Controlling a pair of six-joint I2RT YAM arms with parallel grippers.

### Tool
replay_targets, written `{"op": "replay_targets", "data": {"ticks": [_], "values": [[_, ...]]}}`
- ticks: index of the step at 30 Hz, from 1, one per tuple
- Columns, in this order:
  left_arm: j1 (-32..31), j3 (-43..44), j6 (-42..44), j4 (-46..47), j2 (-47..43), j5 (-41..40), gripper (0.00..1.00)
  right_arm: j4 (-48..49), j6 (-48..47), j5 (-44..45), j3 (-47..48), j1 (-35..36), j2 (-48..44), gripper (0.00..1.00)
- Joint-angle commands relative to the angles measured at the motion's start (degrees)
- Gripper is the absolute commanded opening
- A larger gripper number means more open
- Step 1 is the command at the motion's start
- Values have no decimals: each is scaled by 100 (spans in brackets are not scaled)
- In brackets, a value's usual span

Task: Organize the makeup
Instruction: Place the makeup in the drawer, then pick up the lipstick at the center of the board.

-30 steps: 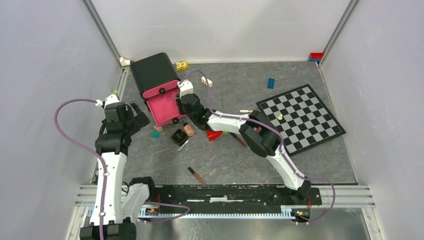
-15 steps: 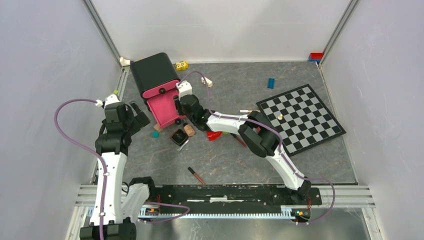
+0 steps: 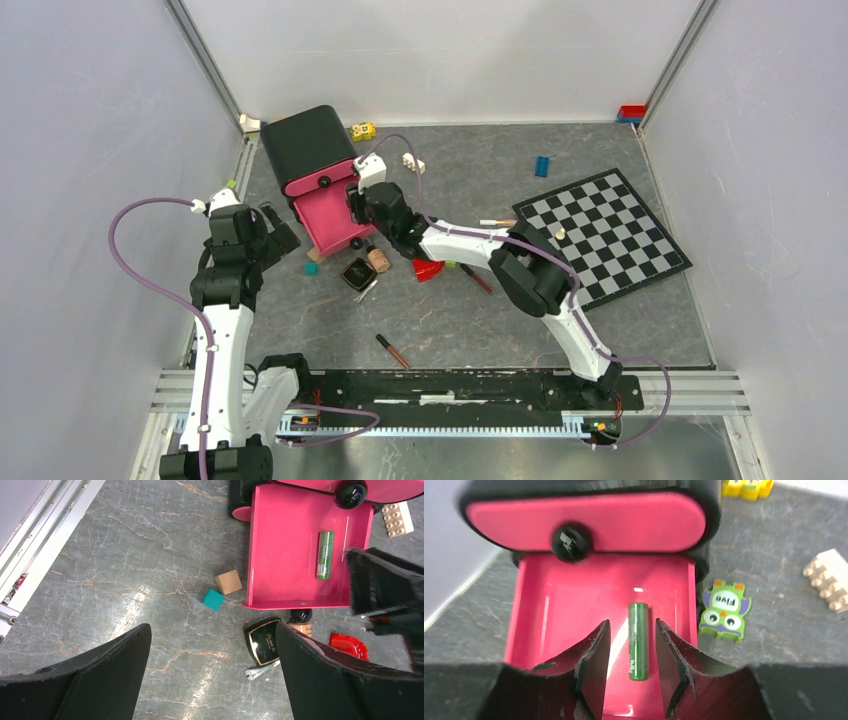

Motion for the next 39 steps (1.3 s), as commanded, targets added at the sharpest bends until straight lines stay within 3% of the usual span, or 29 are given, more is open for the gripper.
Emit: {"op": "replay_targets", "data": {"ticks": [1,10,18,22,25,31,39], "values": [[6,18,89,195,-65,-18,100,843,-234,-237,-300,19,-1004,44],[1,12,84,191,-91,-17,100,868,-869,-15,-2021,2,-2512,49],[6,3,80,225,-38,138,100,-212,-746,672,-3899,-209,-3876,53],[0,-6,71,236,4,219,100,-1286,-181,507,-4533,-778,-4355,55],[-1,-19,71,258,31,270,100,-1677,-108,-298,-4970,-1549,-4635,56],[-3,-24,71,255,76,289,100,-2536,-764,-637,-4818,-2225,-4646,59],[-3,-24,71,252,93,283,100,-2930,-97,-251,-4749,-2673,-4630,60]]}}
